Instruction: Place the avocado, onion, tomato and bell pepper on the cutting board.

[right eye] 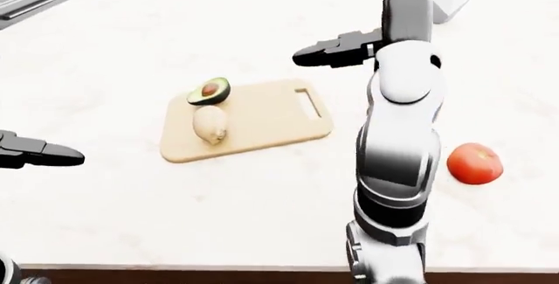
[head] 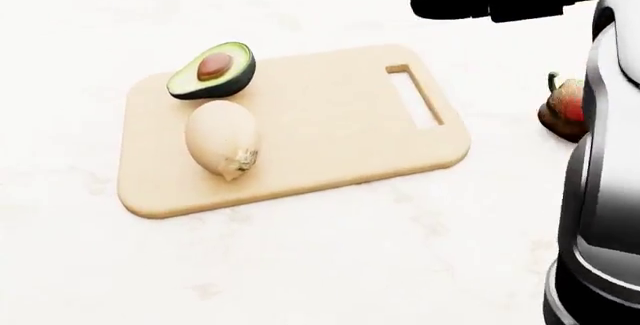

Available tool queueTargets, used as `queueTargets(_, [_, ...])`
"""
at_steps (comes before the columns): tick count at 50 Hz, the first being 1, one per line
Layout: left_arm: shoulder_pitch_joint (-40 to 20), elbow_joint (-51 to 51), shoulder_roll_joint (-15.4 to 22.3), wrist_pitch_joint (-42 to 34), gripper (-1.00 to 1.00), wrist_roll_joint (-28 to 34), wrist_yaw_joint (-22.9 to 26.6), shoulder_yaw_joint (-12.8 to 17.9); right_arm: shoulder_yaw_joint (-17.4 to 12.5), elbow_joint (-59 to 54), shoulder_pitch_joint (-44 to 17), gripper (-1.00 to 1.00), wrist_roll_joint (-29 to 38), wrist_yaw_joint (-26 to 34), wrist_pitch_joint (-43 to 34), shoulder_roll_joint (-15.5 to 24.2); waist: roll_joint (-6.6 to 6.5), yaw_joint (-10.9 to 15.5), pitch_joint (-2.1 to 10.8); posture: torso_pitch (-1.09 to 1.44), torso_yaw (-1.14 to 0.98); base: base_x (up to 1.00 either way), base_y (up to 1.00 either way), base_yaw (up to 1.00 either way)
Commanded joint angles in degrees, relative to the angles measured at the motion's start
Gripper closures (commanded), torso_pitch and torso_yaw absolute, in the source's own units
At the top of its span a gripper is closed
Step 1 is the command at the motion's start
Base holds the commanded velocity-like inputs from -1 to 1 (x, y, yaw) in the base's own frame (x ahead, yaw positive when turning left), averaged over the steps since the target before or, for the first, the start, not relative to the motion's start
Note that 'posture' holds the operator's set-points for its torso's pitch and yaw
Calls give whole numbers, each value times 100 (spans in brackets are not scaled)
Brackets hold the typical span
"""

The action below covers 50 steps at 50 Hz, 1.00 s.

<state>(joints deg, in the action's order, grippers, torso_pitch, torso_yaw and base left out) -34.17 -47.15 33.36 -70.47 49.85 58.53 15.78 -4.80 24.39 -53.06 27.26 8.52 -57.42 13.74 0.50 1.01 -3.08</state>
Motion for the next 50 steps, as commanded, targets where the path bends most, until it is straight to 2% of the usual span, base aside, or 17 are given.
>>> queueTargets(1, [-134,-63,65,101,-100,10,-59,26,-140,310,43,-100,81,80,50,197,-55,-26,115,0,0,0,0,0])
queueTargets(8, [-246,31,-41,128,-100,-74,-217,-38,-585,796,114,-100,97,479,-553,1018,5,-1,117,0,0,0,0,0])
queueTargets(11, [-261,44,-57,132,-100,-121,-266,-48,-718,1108,400,-100,99,528,-649,1171,9,1,103,0,0,0,0,0])
queueTargets(15, [-291,106,-51,139,-100,-175,-314,-73,-888,1229,345,-100,69,684,-916,1550,13,1,110,-1,0,0,0,0])
queueTargets(18, [-299,120,-66,140,-100,-201,-350,-87,-999,1252,294,-100,13,791,-1061,1820,9,-11,144,-2,0,0,0,0])
queueTargets(23, [-325,187,-89,183,-100,-259,-427,-100,-1383,1440,594,-100,-137,819,-1122,2108,24,-13,229,-5,0,0,0,0])
queueTargets(26, [-331,225,-117,205,-100,-288,-478,-122,-1633,1415,646,-100,-278,964,-1230,2538,39,-14,289,-7,0,0,0,0])
queueTargets(29, [-303,226,-131,212,-100,-296,-504,-132,-1804,1424,721,-100,-426,975,-1316,2769,53,-10,355,-10,0,0,0,0])
queueTargets(31, [-293,211,-139,192,-100,-293,-503,-141,-1946,1548,1002,-100,-496,902,-1252,2728,63,-14,402,-11,0,0,0,0])
queueTargets(36, [-277,208,-119,187,-100,-290,-488,-144,-2373,1411,1383,-100,-745,887,-1141,3049,99,-18,561,-16,0,0,0,0])
queueTargets(37, [-276,231,-140,213,-100,-293,-516,-157,-2534,1386,1551,-100,-776,807,-1020,3003,107,-19,597,-17,0,0,0,0])
queueTargets(40, [-305,253,-147,231,-100,-297,-524,-164,-2747,1187,1789,-100,-951,704,-855,3094,126,-8,698,-20,0,0,0,0])
queueTargets(42, [-310,249,-158,235,-100,-289,-536,-172,-2971,1202,2238,-100,-1056,605,-547,2884,138,-8,765,-21,0,0,0,0])
queueTargets(43, [-307,247,-161,232,-100,-288,-530,-175,-2901,1101,2144,-100,-1082,506,-588,2944,145,-5,788,-21,0,0,0,0])
queueTargets(50, [-301,254,-160,263,-100,-328,-556,-137,-3338,702,3047,-100,-1172,225,276,2629,162,-4,920,-21,0,0,0,0])
